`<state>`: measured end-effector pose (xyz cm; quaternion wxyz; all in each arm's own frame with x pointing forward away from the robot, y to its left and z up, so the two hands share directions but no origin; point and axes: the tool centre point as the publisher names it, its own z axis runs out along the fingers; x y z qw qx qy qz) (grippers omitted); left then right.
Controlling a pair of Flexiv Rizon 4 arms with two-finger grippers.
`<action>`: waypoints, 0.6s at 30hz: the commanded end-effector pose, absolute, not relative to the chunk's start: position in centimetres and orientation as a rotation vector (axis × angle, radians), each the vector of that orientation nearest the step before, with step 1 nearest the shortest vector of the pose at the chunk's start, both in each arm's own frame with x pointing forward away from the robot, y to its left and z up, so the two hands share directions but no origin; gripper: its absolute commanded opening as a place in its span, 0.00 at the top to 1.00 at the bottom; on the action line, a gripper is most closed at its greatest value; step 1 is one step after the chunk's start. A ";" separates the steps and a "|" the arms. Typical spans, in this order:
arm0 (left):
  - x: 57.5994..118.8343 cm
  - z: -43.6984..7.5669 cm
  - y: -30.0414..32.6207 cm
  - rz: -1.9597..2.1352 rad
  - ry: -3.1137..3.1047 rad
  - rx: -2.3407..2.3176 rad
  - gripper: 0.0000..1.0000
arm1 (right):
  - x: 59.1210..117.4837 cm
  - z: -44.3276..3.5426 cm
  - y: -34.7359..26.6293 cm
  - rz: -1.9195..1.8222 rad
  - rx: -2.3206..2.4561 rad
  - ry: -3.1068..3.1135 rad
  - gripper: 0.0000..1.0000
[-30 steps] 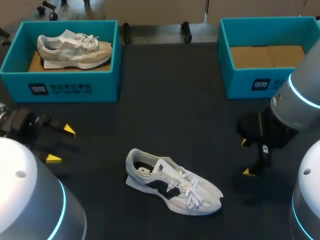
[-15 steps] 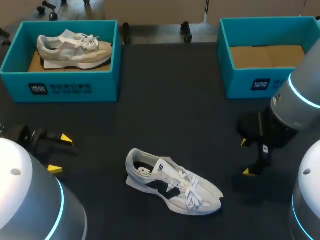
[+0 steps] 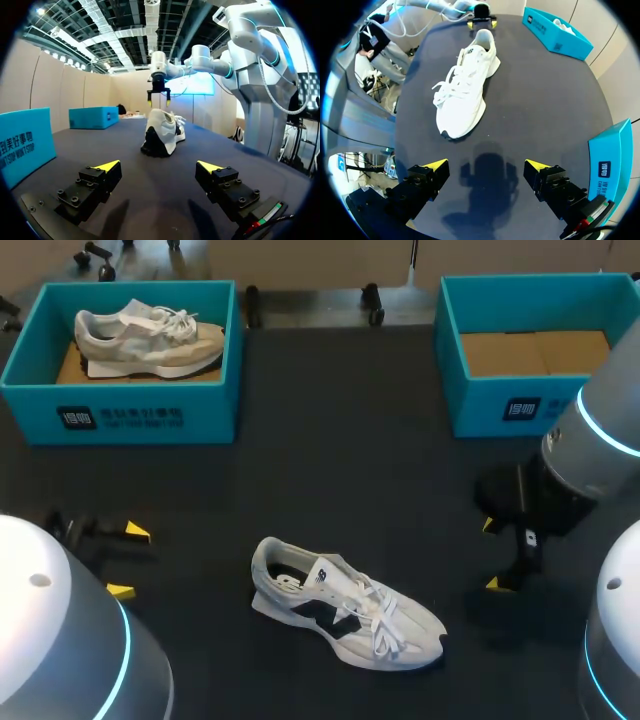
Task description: Take the shoe out of the shoebox, open the shoe tongue, remove and reinsert the insole, then place the shoe into the shoebox
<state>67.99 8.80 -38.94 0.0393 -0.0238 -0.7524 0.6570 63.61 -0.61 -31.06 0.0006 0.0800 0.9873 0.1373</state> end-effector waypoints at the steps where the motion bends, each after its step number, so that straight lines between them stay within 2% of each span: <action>1: 67.4 -39.0 7.6 2.026 -2.320 -0.043 0.00 | 63.5 -31.1 -0.6 0.431 0.251 3.098 0.00; 18: 69.1 -39.5 2.8 1.962 -2.317 -0.149 0.00 | 63.5 -31.1 -0.6 0.431 0.251 3.098 0.00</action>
